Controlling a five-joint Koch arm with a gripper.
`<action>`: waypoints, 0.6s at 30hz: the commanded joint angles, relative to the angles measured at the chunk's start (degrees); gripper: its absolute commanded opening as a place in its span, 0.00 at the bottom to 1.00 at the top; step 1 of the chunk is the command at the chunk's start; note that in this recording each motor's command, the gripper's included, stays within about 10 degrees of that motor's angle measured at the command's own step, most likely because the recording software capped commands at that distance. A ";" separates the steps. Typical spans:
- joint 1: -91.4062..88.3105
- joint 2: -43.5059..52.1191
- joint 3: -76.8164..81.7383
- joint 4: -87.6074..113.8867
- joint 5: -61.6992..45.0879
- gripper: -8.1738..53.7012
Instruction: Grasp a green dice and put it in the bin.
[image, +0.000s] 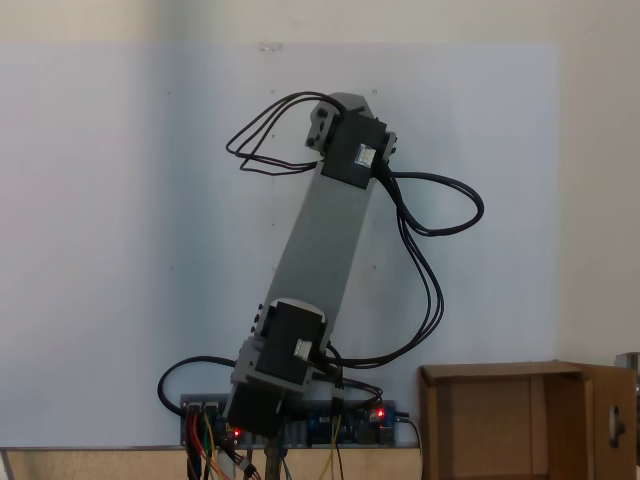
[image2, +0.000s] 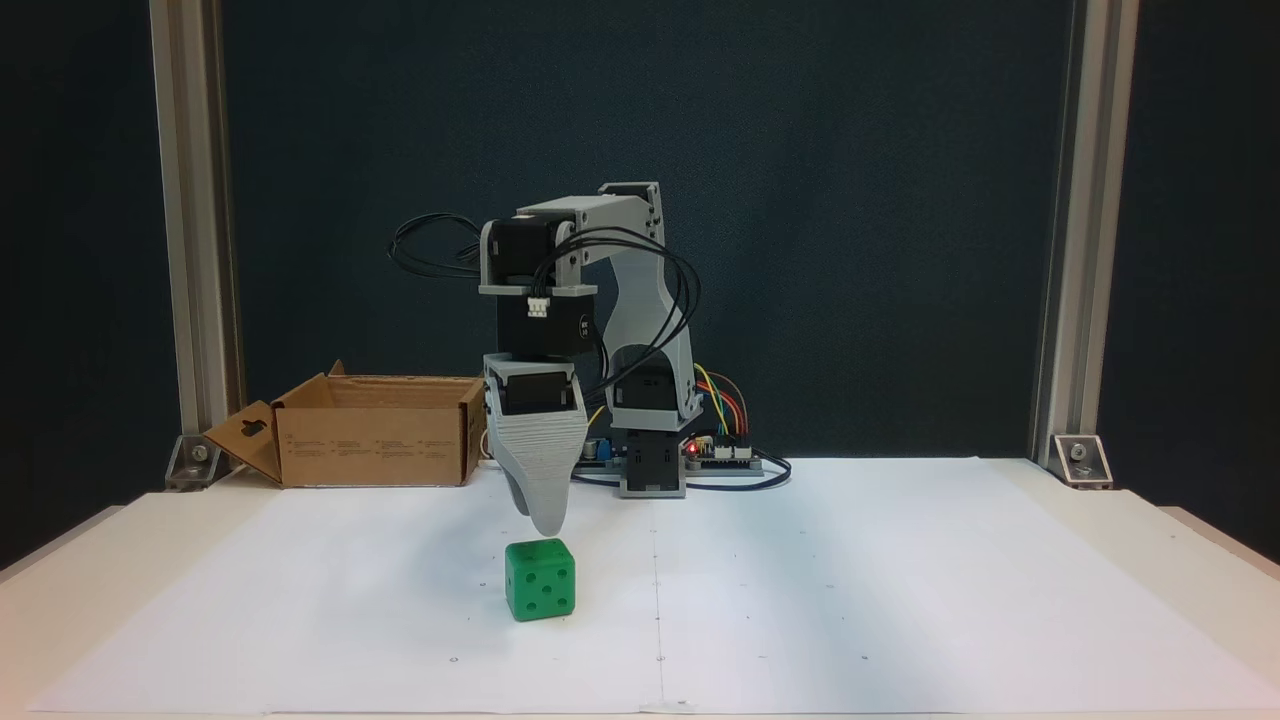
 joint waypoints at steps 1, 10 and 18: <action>-0.09 0.79 -0.26 0.18 0.35 0.85; -0.18 0.79 1.14 -1.14 2.20 0.85; -0.18 0.70 1.14 -1.58 2.20 0.85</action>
